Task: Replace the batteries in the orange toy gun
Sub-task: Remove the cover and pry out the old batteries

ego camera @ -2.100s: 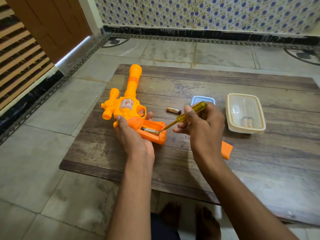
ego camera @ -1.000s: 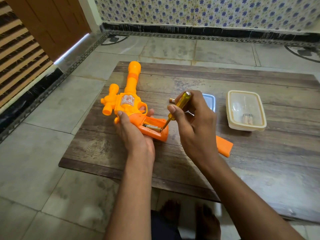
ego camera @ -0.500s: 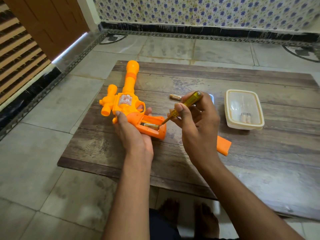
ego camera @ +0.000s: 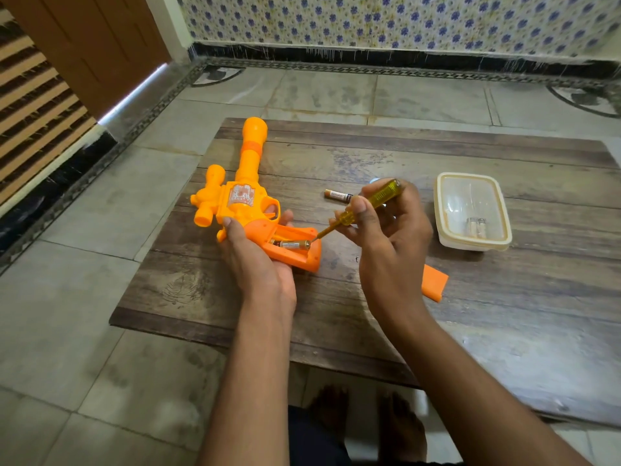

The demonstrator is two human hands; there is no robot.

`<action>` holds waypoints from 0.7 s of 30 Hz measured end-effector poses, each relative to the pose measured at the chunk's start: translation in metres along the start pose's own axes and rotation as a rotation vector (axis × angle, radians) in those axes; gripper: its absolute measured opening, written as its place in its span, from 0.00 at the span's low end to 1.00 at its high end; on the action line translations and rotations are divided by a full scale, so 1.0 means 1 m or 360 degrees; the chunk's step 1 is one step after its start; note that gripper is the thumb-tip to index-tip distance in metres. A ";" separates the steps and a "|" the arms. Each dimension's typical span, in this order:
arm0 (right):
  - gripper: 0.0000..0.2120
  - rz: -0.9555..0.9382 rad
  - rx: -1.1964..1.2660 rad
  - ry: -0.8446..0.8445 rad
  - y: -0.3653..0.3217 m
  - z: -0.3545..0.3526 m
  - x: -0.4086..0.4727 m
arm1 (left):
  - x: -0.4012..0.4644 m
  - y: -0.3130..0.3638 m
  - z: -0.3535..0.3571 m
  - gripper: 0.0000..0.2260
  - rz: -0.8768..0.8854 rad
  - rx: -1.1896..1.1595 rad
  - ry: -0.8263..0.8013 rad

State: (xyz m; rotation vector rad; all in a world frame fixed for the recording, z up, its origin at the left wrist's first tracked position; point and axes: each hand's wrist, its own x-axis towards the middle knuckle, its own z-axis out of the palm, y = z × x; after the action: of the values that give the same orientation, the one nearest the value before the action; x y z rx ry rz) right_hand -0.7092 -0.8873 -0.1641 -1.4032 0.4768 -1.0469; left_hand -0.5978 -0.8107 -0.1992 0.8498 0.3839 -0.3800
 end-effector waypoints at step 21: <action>0.18 -0.0733 -0.1528 -0.0965 0.009 0.004 0.015 | 0.010 -0.005 -0.006 0.27 -0.0013 -0.0017 -0.0102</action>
State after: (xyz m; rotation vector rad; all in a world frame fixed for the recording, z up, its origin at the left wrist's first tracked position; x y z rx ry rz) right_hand -0.6958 -0.8987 -0.1679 -2.6700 0.1894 -0.6698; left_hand -0.5924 -0.8106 -0.2109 0.8237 0.3296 -0.4113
